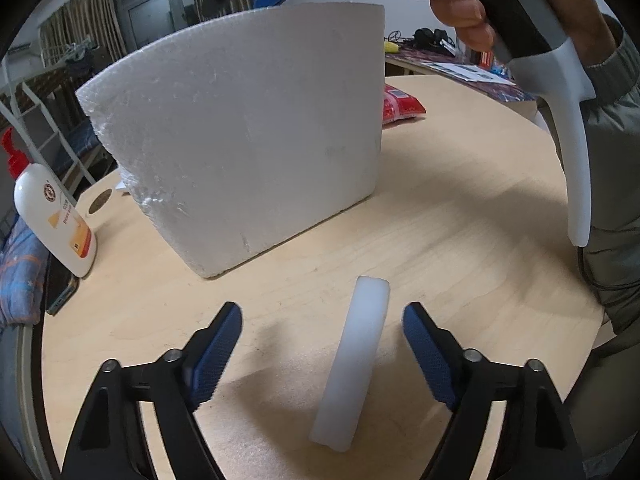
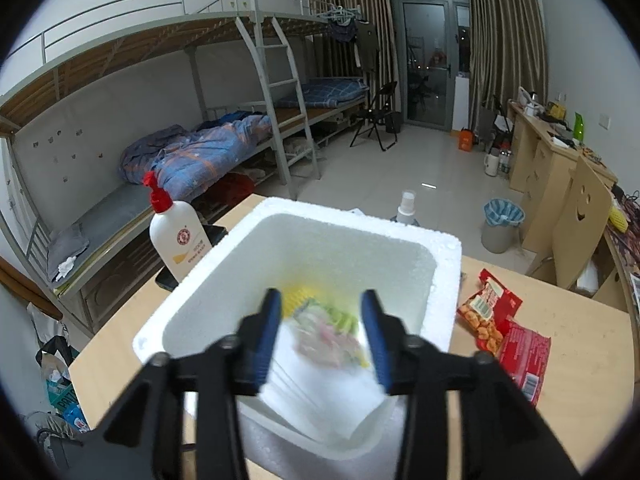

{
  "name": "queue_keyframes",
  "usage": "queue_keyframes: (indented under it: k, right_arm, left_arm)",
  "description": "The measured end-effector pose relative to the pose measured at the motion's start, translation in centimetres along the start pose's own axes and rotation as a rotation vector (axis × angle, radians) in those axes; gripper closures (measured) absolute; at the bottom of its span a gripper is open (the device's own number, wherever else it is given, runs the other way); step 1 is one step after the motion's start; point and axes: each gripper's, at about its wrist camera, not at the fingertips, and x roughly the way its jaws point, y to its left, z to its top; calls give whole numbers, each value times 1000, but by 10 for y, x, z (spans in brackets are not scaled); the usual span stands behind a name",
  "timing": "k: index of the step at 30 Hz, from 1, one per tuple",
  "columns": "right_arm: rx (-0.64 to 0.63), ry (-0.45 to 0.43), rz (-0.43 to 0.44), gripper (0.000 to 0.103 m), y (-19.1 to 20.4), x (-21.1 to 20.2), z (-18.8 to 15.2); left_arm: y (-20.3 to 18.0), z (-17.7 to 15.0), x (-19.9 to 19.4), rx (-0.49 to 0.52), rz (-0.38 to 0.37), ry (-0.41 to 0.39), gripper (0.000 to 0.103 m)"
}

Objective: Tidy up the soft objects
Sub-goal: 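Lower the wipes pack into the box and open the right tool, then carry the foam tube over the box and lower it inside with the left tool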

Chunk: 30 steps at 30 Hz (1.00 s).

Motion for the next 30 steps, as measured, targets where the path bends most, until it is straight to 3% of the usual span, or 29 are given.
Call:
queue_keyframes:
  k: [4,11,13,17,20,24,27,30]
  right_arm:
    - [7,-16,-5,45,-3,-5,1]
    - [20,-34,-3,45,-8,-11,1]
    - [22,-39,-2,45,-9,-13,1]
    - [31,-48,-9,44,-11,-18,1]
    - [40,-51,-12,41,-13,-19,1]
    - [36,-53,-9,41,-10,-21,0]
    - [30,-56,-6,41,-8,-24,-2]
    - [33,-61,-10,34,-7,-27,-3]
  left_arm:
    - [-1,0,7,9,-2,26,35]
    - [-4,-5,15,50,-12,74,35]
    - [-4,-7,19,49,-10,88,44]
    - [-2,-8,17,37,-25,97,48]
    - [-6,-9,15,50,-53,105,57]
    - [-10,-9,17,52,-108,118,78]
    - [-9,-8,16,41,-118,128,84]
    - [-5,-9,15,2,-125,129,90]
